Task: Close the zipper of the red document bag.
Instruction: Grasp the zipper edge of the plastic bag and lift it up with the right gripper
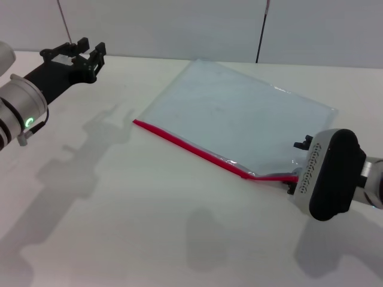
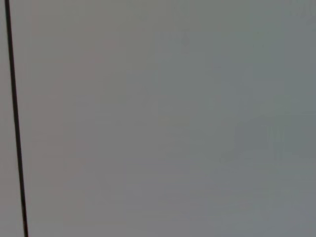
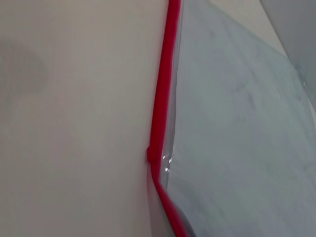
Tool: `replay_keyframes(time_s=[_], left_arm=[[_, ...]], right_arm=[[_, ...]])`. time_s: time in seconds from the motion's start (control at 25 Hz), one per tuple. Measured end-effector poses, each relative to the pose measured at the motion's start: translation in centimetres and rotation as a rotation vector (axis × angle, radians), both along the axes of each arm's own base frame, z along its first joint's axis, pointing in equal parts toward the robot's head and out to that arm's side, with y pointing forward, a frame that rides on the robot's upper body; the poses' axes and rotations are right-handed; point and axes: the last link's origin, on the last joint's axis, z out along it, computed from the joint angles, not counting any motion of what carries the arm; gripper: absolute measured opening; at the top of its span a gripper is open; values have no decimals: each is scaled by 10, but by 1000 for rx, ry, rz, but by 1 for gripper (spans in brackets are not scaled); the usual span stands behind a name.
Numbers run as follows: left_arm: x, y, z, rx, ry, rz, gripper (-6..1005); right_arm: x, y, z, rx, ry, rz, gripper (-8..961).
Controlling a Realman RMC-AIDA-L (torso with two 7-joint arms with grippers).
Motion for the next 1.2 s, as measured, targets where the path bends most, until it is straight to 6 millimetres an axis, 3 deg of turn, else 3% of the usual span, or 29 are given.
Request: replay_keyframes(time_s=[0.72,1.2], left_arm=[[2,0,-2,-3,-2,-5,366],[2,0,-2,-3,-3,-5,367]], right_arm=[[-8,8,-11,-32,-19,26,644],[-13,13,-11,-16,10,5,327]])
